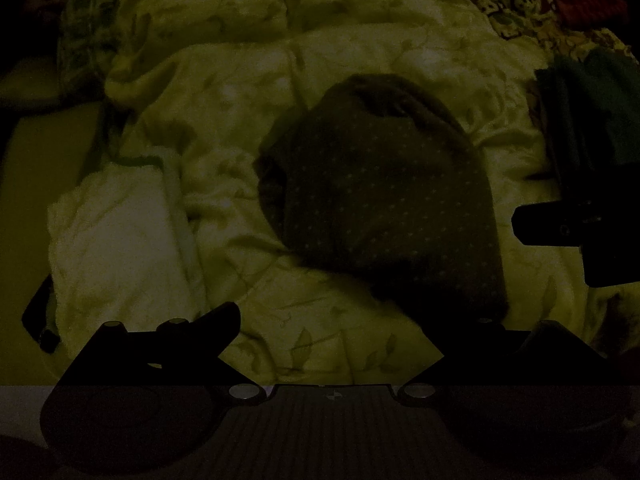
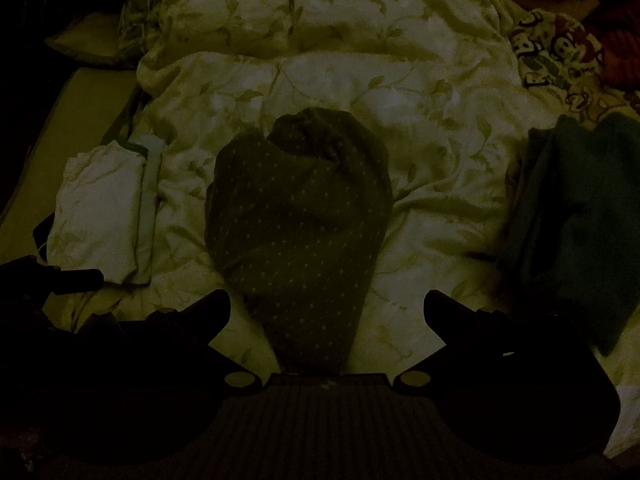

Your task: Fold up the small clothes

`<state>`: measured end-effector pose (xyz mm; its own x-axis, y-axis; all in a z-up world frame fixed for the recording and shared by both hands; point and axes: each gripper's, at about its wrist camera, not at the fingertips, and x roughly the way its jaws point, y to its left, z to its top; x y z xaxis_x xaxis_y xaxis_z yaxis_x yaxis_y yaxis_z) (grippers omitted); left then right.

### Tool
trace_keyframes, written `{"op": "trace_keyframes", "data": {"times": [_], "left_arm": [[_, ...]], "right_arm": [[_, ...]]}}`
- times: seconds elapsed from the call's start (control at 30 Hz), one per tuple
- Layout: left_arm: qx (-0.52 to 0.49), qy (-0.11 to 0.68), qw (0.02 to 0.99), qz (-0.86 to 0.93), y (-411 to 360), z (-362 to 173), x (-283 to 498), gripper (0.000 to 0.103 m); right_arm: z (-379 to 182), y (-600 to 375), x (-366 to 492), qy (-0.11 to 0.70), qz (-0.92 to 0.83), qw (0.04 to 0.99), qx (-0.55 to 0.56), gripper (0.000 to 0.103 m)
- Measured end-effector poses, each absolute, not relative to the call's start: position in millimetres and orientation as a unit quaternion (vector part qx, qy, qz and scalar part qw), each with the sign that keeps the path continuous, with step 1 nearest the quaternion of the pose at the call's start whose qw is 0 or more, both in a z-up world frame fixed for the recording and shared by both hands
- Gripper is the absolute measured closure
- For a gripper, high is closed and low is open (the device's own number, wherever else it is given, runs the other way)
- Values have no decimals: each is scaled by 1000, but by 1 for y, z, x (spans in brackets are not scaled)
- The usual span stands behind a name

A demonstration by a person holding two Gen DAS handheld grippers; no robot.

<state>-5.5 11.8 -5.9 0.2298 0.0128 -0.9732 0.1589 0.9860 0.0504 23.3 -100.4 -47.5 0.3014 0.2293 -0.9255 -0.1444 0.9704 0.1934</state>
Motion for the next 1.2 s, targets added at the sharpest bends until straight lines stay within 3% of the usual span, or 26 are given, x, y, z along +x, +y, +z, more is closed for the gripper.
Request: {"op": "trace_keyframes", "data": {"times": [0.5, 0.7, 0.9, 0.93, 0.97, 1.03, 1.2], "left_arm": [[-35, 567, 823, -23, 76, -48, -48, 0], [-41, 569, 821, -25, 87, -59, -52, 0], [-30, 575, 817, -25, 99, -67, -56, 0], [-27, 578, 815, -23, 102, -68, -58, 0], [-26, 580, 814, -21, 106, -69, -59, 0], [-30, 584, 811, -18, 114, -71, -61, 0], [-52, 578, 814, -23, 126, -68, -57, 0]], "right_arm": [[-77, -59, 21, 527, 203, 825, -16, 3], [-102, -17, 68, 499, 198, 843, -41, 3], [-138, 17, 120, 520, 129, 844, 26, 5], [-145, 22, 123, 523, 120, 844, 15, 15], [-151, 26, 124, 528, 109, 842, 0, 40], [-159, 23, 122, 536, 95, 839, -1, 78], [-143, -14, 88, 512, 115, 851, 21, 92]]}}
